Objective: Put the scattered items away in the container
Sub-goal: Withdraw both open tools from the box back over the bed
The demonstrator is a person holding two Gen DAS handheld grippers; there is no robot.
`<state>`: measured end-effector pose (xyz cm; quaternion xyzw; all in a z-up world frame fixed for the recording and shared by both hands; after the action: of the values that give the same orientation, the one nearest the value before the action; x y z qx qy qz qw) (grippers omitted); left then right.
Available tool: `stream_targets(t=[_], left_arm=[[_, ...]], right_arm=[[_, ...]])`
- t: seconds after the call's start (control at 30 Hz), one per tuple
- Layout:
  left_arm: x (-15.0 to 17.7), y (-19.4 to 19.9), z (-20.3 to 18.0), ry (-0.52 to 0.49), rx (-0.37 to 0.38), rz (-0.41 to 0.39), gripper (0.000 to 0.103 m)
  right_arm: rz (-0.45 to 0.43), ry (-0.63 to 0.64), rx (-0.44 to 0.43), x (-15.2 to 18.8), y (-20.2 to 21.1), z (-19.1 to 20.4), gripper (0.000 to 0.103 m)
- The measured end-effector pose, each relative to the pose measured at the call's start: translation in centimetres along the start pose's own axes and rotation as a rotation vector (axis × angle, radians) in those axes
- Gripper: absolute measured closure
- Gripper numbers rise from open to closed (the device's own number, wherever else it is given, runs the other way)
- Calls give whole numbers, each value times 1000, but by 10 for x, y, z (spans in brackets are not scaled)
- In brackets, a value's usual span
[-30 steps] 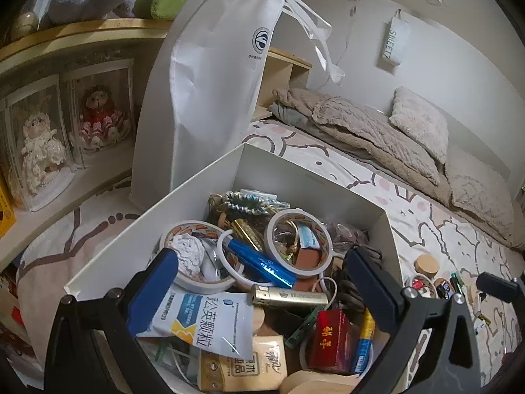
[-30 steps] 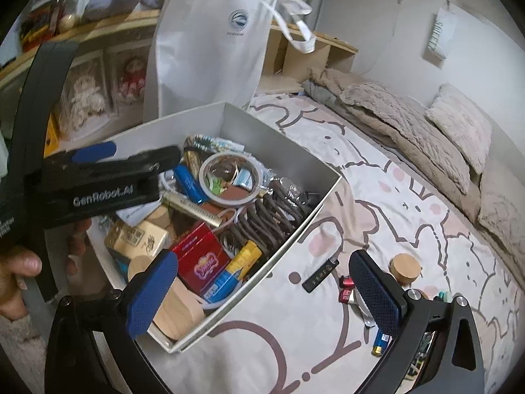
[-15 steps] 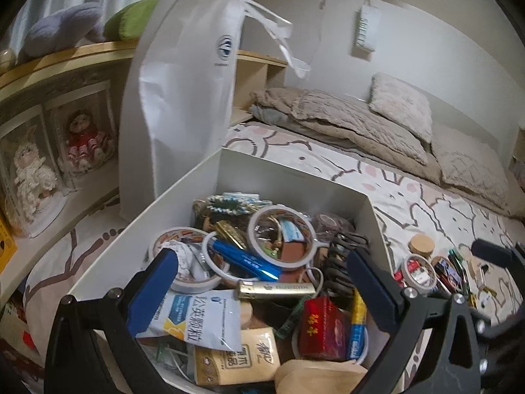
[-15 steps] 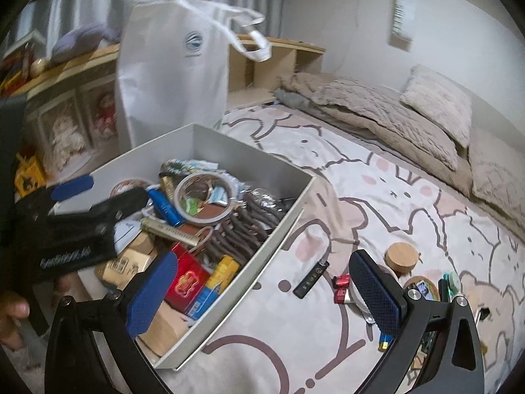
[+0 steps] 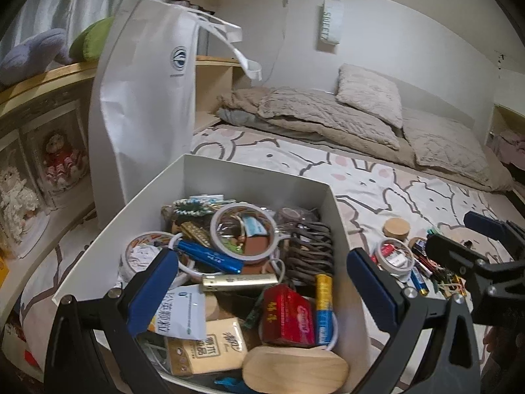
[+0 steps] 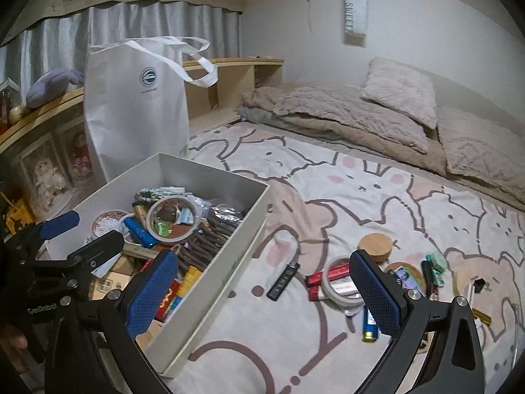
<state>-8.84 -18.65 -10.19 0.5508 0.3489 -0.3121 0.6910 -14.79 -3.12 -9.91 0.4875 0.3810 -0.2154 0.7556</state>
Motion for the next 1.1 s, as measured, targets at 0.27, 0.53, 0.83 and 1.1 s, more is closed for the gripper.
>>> stream_targets(t=[0.27,0.53,0.83,1.1], left_arm=[[-5,6,-21,-33,38,-16,0],[-7,7,-47,-63,82,-27,0],[-10,6,-89,-117,149,-32,0],[-11,6,-123,-117,234,-47,0]], right_arm=[[-28,-29,42,0,17,-27,0],[-57,-58,86,2,37,-59,0],[-84,-70,126,8,56,-92,0],[-95,-103,158,17,72,-127,0]])
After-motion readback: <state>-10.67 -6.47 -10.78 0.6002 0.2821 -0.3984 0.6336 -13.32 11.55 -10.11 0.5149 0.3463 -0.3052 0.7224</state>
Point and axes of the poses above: each gripper's, at about its wrist camera, not at the fingertips, and y roughly against the way its jaws point, z to its left, x to its underside, the point moved 9 cm from there along -y, roughly the way its jaws point, and after that the axes turned 15 degrees about -y, right-handed, at the moved point
